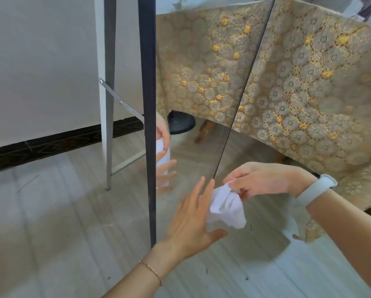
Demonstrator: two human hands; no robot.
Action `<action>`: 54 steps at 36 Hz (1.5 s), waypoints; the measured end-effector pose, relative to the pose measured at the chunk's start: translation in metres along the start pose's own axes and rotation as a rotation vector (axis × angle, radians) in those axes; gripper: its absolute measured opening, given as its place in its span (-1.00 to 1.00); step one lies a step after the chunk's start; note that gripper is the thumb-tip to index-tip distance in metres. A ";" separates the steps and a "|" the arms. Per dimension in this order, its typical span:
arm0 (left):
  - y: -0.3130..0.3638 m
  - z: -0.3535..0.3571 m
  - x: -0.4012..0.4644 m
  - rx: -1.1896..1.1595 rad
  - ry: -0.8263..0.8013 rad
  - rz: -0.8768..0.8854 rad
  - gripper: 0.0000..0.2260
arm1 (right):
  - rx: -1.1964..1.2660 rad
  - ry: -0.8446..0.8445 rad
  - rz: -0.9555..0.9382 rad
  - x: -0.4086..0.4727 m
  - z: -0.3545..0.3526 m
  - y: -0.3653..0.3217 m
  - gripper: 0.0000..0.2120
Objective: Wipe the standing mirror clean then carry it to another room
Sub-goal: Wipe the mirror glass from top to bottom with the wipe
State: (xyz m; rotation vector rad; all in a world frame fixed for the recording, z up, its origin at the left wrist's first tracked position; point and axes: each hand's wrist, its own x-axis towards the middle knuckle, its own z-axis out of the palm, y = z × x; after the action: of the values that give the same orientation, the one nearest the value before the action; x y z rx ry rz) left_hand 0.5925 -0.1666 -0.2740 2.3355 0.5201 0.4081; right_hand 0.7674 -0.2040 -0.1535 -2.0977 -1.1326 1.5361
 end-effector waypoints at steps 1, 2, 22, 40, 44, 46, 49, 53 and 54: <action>-0.001 0.001 0.000 -0.083 -0.009 -0.012 -0.13 | 0.094 -0.020 -0.018 -0.002 0.001 -0.001 -0.73; -0.001 0.002 0.002 -0.226 0.013 -0.049 -0.19 | 0.140 -0.021 -0.033 -0.002 0.002 -0.001 -0.72; 0.023 -0.007 0.017 -0.704 -0.048 -0.159 -0.80 | -0.488 0.132 -0.068 -0.031 0.001 -0.017 -0.88; 0.024 -0.030 0.025 -0.539 0.015 -0.174 -0.91 | 0.346 0.524 -0.077 0.016 0.050 0.057 -0.80; 0.025 -0.034 0.025 -0.709 0.175 -0.206 -0.81 | 0.575 0.396 0.062 0.030 0.062 0.073 -0.59; 0.025 -0.037 0.025 -0.765 0.227 -0.183 -0.67 | 0.728 0.210 0.023 0.031 0.064 0.081 -0.55; 0.025 -0.041 0.024 -0.724 0.265 -0.178 -0.56 | 0.908 0.140 -0.050 0.028 0.062 0.080 -0.48; 0.018 -0.037 0.028 -0.508 0.289 -0.244 -0.57 | 0.960 0.429 -0.173 0.032 0.050 0.072 -0.62; 0.016 -0.034 0.029 -0.454 0.304 -0.269 -0.59 | 0.894 0.483 -0.203 0.031 0.046 0.071 -0.62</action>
State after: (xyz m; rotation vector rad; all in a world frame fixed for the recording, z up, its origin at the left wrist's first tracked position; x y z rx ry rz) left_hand 0.6072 -0.1439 -0.2346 1.7505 0.7841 0.6786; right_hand 0.7587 -0.2360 -0.2370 -1.5269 -0.3489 1.0492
